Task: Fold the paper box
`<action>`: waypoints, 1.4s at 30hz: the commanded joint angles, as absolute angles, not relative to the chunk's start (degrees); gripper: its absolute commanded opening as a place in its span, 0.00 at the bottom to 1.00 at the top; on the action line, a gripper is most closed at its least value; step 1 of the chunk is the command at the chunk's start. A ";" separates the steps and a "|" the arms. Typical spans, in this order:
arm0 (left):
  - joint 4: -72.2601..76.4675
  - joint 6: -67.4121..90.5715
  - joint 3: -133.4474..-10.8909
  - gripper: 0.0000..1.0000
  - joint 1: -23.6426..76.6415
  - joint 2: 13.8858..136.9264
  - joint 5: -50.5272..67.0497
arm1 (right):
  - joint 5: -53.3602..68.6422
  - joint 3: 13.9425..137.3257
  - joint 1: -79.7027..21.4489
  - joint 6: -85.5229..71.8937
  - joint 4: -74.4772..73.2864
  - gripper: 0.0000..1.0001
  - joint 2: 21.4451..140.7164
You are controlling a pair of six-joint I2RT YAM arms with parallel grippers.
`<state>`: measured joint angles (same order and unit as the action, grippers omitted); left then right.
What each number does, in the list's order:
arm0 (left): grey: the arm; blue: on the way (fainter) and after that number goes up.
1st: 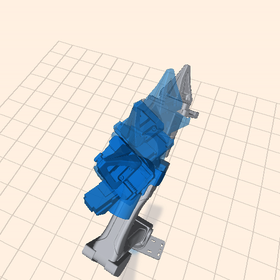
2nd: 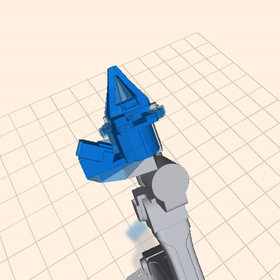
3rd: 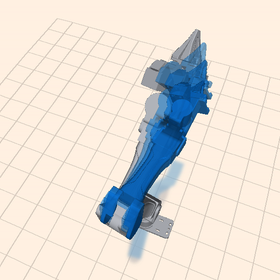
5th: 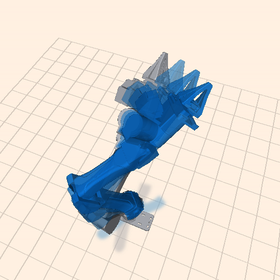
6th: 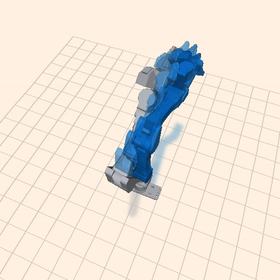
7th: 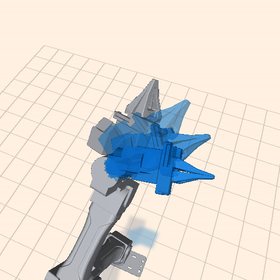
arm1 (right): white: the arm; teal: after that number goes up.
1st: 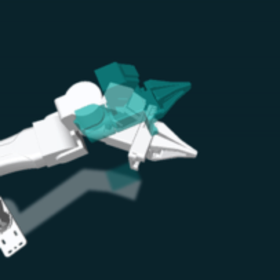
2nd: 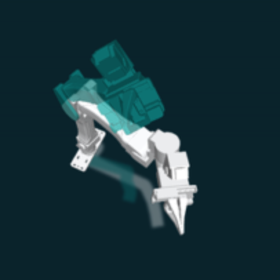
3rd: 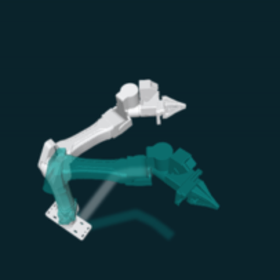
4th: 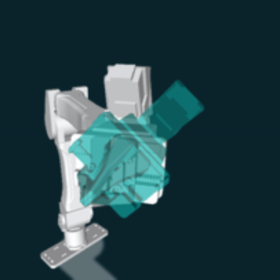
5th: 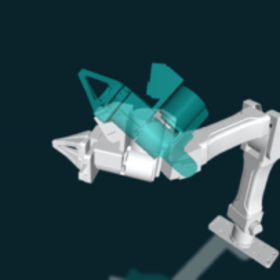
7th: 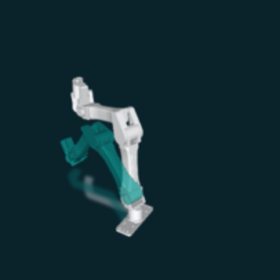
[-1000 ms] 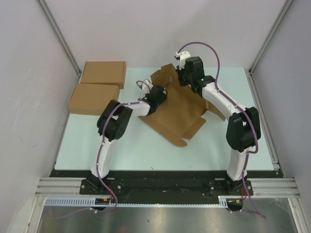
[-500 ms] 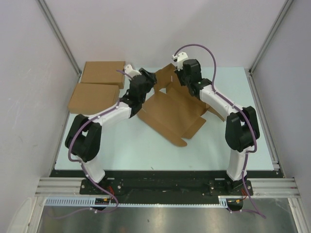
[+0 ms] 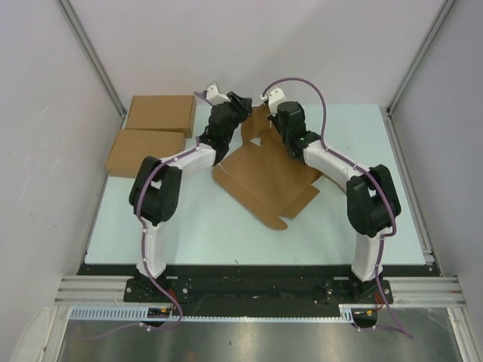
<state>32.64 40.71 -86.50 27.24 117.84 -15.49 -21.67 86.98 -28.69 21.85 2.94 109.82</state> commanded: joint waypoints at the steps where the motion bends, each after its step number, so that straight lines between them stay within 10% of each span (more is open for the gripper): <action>1: 39.55 43.77 -88.59 0.47 27.51 119.97 -7.91 | -31.02 82.71 -29.53 23.28 -1.59 0.00 113.20; 18: 47.36 48.69 -87.99 0.45 28.39 124.19 3.43 | -34.98 79.02 -31.64 34.88 10.62 0.00 112.59; 28: 53.08 52.82 -67.95 0.49 22.95 113.65 -10.37 | -43.24 72.60 -32.87 46.93 25.66 0.00 112.32; 42: 64.51 43.61 -67.76 0.71 21.62 119.26 5.87 | -43.24 72.07 -33.84 47.29 25.93 0.00 112.50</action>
